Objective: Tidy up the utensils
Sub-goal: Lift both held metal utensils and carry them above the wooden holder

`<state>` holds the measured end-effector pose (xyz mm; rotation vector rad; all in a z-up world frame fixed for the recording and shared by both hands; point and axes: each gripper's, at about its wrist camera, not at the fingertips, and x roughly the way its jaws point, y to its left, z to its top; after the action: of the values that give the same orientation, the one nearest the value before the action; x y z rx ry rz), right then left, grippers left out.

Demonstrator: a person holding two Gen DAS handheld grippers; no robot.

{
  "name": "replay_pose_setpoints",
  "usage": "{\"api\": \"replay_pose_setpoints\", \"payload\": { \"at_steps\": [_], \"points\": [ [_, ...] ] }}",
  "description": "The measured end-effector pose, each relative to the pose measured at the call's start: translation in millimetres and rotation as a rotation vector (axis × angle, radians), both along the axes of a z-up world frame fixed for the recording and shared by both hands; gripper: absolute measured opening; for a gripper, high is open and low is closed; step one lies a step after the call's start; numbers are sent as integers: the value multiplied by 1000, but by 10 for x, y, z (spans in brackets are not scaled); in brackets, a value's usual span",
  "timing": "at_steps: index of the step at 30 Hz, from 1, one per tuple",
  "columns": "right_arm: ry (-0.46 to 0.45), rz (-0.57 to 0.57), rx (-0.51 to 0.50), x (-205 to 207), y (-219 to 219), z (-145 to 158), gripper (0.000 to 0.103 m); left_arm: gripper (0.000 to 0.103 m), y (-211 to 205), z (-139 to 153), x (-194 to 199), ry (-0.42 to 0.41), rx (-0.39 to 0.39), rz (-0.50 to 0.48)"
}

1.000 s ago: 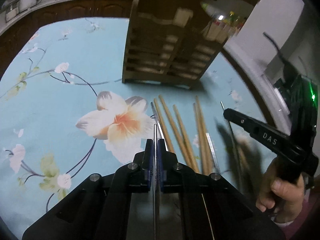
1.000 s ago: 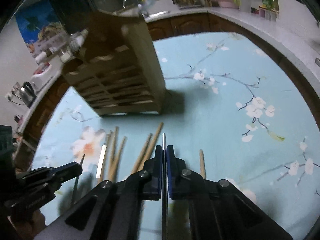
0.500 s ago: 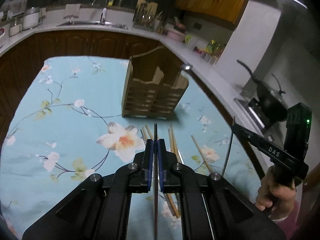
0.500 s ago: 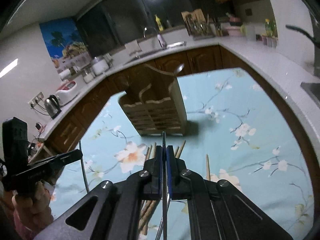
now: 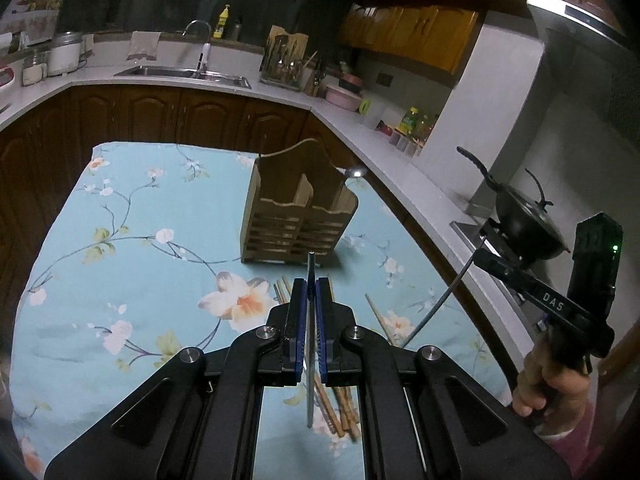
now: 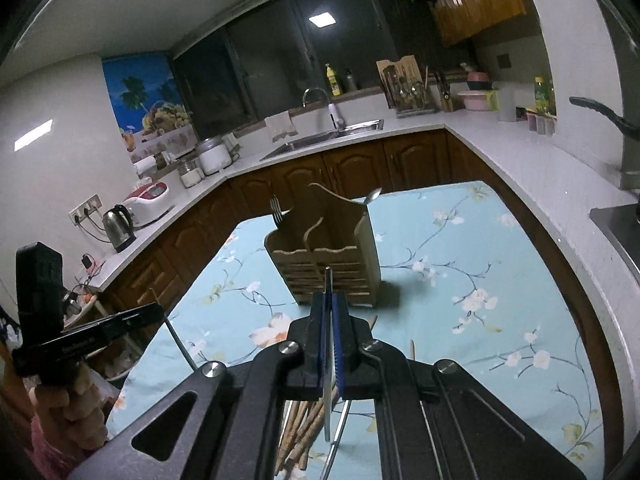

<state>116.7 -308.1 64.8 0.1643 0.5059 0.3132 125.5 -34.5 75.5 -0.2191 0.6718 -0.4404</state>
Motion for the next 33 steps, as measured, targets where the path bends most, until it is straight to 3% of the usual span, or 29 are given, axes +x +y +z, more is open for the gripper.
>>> {"api": "replay_pose_setpoints", "payload": {
  "at_steps": [10, 19, 26, 33],
  "points": [
    [-40, 7, -2, 81, 13, 162, 3, 3, 58, 157, 87, -46, -21, 20],
    [-85, 11, 9, 273, 17, 413, 3, 3, 89, 476, 308, -121, -39, 40],
    [-156, 6, 1, 555, 12, 800, 3, 3, 105, 928, 627, -236, -47, 73],
    [-207, -14, -15, 1026, 64, 1132, 3, 3, 113, 1184, 1170, -291, -64, 128]
  ]
}}
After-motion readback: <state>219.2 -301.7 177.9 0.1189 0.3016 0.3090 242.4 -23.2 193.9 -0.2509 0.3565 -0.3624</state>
